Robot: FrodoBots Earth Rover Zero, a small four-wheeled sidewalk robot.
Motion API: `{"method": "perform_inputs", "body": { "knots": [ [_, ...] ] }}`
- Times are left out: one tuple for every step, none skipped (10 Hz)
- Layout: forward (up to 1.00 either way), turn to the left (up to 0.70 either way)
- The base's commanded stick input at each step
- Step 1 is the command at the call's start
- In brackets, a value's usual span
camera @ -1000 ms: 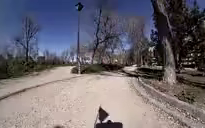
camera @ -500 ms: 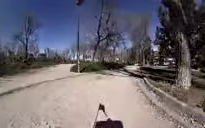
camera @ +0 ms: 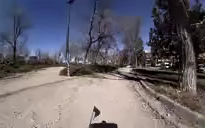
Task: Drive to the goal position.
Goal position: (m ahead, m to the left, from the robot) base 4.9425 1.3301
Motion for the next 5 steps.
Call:
{"method": "perform_inputs", "body": {
  "knots": [
    [1.00, -0.30],
    [1.00, -0.16],
    [1.00, -0.05],
    [1.00, -0.06],
    [1.00, -0.15]
  ]
}}
